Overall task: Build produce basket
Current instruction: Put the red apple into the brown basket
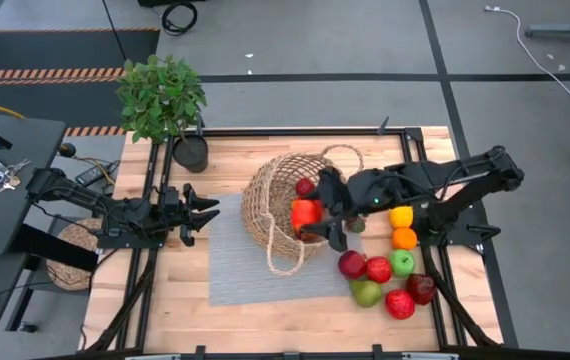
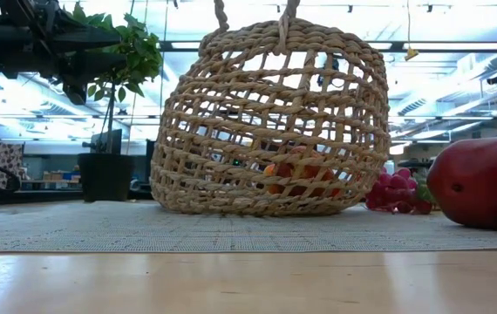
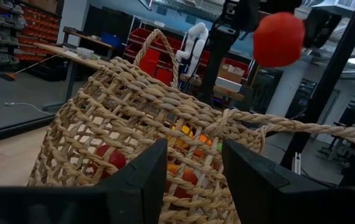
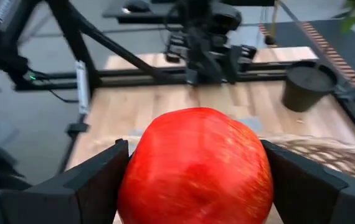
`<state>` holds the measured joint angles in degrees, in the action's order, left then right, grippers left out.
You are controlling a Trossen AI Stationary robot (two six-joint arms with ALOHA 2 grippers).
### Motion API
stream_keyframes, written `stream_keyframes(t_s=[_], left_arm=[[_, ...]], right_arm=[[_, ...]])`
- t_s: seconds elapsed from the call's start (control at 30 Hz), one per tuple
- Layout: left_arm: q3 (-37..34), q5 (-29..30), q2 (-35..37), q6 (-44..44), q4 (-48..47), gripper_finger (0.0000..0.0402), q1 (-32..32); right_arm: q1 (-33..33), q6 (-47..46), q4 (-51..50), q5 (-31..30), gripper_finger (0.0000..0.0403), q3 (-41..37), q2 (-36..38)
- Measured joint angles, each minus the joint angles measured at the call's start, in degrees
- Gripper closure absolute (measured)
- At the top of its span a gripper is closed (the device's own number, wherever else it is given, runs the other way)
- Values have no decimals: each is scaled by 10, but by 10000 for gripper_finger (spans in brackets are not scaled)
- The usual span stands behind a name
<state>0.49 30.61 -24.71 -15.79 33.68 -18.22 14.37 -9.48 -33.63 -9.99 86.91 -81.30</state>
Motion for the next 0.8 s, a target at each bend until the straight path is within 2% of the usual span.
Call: stream_keyframes(t_s=[0.13,0.23,0.5,0.63,0.8], left_arm=[[0,0,0,0,0,241,0],[0,0,0,0,0,241,0],[0,0,0,0,0,241,0],[0,0,0,0,0,241,0],[0,0,0,0,0,241,0]], right_arm=[[-26,49,-19,33,60,0,0],[-44,88,-30,34,60,0,-2],[-71,185,-41,-47,59,0,-5],[-76,275,-40,-59,59,0,-5],[-76,409,-53,-103,59,0,-5]])
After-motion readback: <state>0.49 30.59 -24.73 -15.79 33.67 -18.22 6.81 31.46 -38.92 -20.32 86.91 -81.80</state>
